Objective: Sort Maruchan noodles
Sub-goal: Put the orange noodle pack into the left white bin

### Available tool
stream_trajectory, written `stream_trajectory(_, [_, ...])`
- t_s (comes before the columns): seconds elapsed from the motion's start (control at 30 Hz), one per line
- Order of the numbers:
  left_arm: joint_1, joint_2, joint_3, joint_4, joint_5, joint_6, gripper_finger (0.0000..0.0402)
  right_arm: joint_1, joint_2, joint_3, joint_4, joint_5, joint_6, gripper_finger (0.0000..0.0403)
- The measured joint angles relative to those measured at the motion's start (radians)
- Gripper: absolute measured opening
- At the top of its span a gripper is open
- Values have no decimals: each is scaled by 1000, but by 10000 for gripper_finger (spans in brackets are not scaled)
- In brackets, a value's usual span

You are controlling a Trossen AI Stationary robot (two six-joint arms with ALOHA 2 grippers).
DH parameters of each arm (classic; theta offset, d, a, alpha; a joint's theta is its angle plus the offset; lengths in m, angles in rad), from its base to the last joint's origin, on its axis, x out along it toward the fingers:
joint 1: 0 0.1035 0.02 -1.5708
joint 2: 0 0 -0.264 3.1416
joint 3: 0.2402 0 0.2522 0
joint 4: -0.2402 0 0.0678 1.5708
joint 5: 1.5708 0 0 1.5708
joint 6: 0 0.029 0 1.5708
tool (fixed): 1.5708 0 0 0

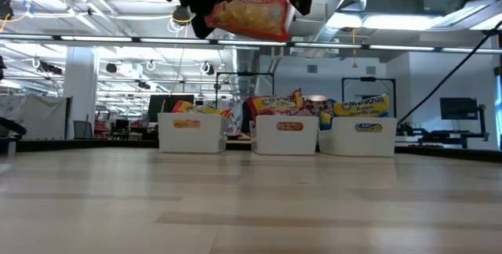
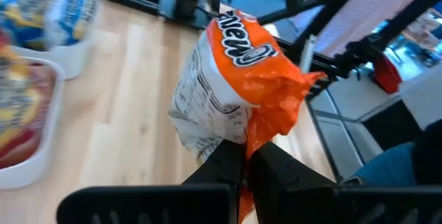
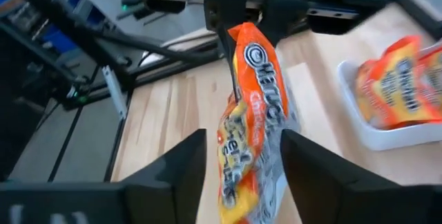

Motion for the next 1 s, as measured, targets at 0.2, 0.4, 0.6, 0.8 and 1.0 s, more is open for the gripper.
stream_trajectory(0.2, [102,-51,0,-122,-66,65,0,-82,-59,0,14,0,0,233])
stream_trajectory(0.4, [241,-85,0,-265,-94,136,0,-164,-100,0,14,-1,-6,235])
stream_trajectory(0.6, [373,-86,-42,-307,-102,140,0,-230,-105,0,10,-5,-8,235])
stream_trajectory(0.8, [437,-89,-142,-235,-98,102,0,-270,-96,0,7,-5,-8,235])
stream_trajectory(1.0, [464,-90,-244,-54,-105,46,0,-292,-97,0,9,-6,-9,235])
